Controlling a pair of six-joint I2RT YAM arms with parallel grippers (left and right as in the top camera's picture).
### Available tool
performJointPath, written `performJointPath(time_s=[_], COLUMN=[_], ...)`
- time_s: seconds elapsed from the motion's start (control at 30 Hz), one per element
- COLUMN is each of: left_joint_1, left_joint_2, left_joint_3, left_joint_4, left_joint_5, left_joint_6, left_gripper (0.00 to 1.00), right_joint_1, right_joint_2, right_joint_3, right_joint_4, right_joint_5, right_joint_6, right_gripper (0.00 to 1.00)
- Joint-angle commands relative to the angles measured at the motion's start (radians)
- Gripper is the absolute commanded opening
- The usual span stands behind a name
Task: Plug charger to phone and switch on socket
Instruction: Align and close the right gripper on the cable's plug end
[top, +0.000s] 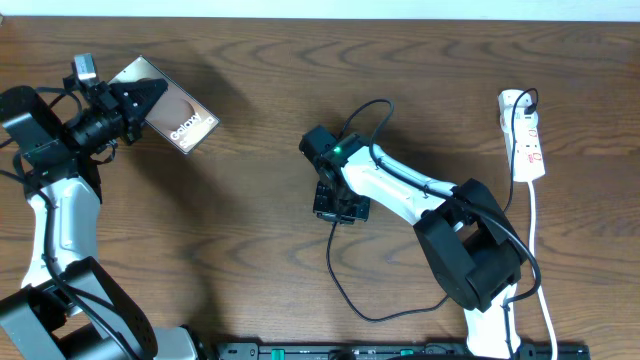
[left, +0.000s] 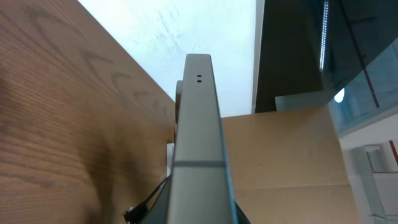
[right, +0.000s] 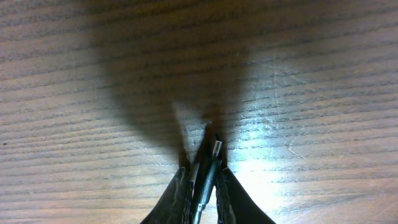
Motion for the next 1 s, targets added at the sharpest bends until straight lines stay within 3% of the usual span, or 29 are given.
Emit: performJointPath(time_s=[0.0, 0.97], left_joint_1=[0.002, 0.002], left_joint_2=[-0.003, -0.003], left_joint_3=[0.000, 0.000], left_joint_4=[0.011, 0.008], left_joint_5=[0.028, 0.029], left_joint_6=[0.014, 0.014], left_gripper=[0.07, 0.08], right_joint_1=[0.004, 0.004], right_joint_2=[0.030, 0.030], right_joint_3=[-0.008, -0.008], right_joint_4=[0.007, -0.036], right_joint_5=[-0.017, -0.043], right_joint_6=[0.002, 0.005], right_gripper=[0.12, 0.01])
